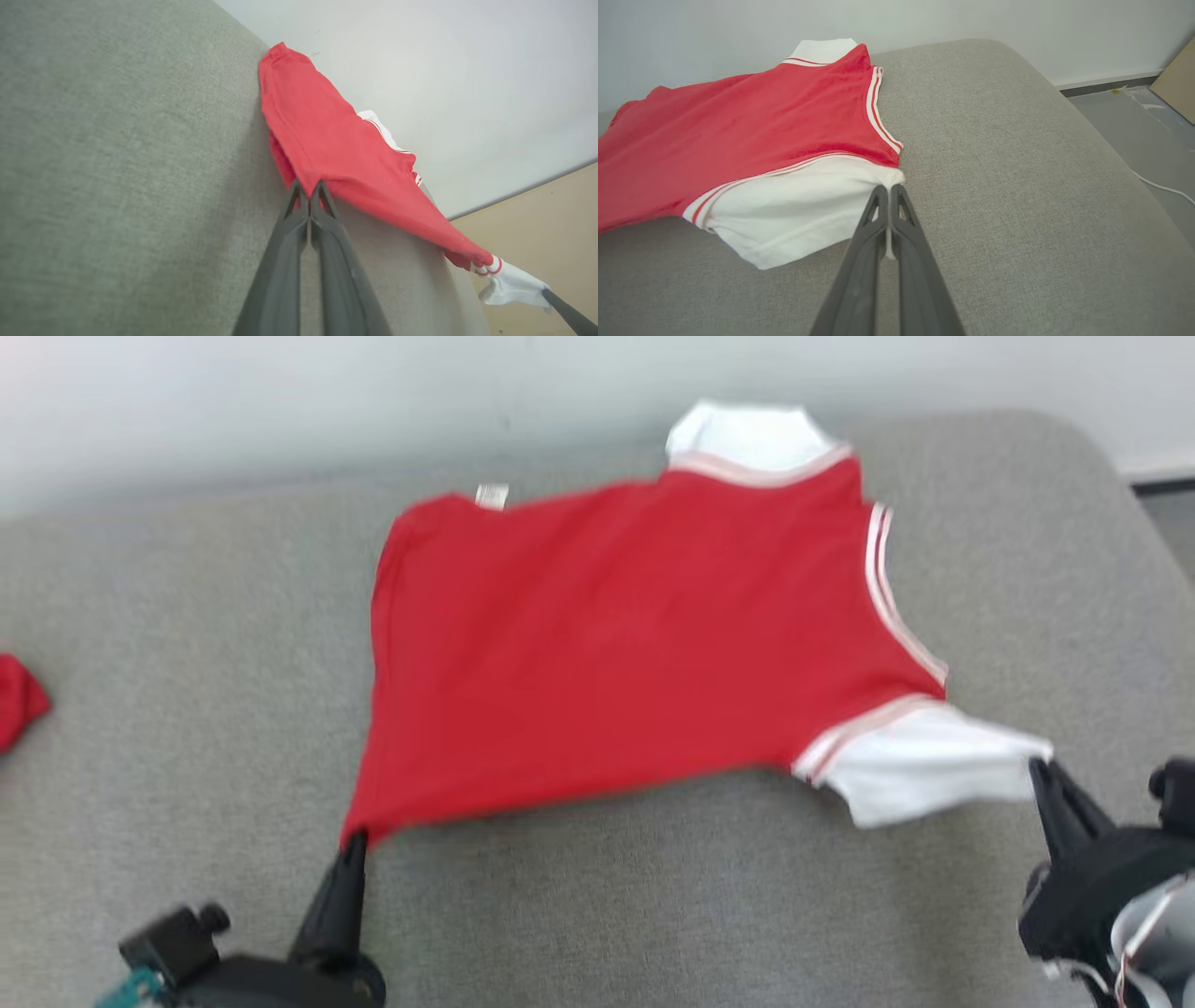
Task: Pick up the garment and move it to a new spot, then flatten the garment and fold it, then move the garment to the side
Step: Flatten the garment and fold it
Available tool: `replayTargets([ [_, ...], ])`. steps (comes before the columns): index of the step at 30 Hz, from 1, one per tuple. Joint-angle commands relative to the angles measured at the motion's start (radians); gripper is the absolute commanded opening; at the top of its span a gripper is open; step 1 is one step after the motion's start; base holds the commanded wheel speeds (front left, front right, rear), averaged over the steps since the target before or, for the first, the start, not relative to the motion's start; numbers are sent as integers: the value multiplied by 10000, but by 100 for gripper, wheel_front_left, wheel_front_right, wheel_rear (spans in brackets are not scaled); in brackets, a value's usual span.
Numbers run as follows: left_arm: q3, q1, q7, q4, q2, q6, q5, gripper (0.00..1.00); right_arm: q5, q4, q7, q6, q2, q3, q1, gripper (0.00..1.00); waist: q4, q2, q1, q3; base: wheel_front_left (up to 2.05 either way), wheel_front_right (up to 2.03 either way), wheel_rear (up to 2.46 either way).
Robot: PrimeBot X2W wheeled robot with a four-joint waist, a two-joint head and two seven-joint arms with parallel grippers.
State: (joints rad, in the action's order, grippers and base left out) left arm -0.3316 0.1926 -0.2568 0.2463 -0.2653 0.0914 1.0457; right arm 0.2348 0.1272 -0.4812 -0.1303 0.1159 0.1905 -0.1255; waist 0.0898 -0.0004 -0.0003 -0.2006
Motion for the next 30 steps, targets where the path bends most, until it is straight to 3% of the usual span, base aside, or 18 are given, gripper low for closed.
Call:
replayTargets([
  [1,1,-448,-60,36,-36,-102,-75,0,-158,103,-116,-5,-85,127,377,0,-70,4,3,877,0,0,0],
  [10,-227,-2106,-20,-168,-124,-499,-121,0,-894,683,-1030,-5,-331,596,1942,0,-127,4,3,1920,0,0,0],
  [15,1,-2341,-44,-551,27,-622,108,0,-405,882,-601,-5,-474,510,1825,0,-80,4,3,2074,0,0,0],
  [17,114,-2060,-51,-754,-15,-616,63,0,-160,903,-189,-5,-471,404,1425,0,-67,4,3,2111,0,0,0],
  [23,284,68,601,-1019,-509,-484,-153,0,14,613,924,-5,426,-383,-850,0,-28,4,3,2245,0,0,0],
  [29,649,3137,1662,-510,-1037,-420,-10,0,484,-749,1319,-5,1385,-1660,-4347,0,298,4,3,2149,0,0,0],
  [30,649,3137,1662,-510,-1037,-420,-10,0,484,-749,1319,-5,1385,-1660,-4347,0,298,4,3,2149,0,0,0],
])
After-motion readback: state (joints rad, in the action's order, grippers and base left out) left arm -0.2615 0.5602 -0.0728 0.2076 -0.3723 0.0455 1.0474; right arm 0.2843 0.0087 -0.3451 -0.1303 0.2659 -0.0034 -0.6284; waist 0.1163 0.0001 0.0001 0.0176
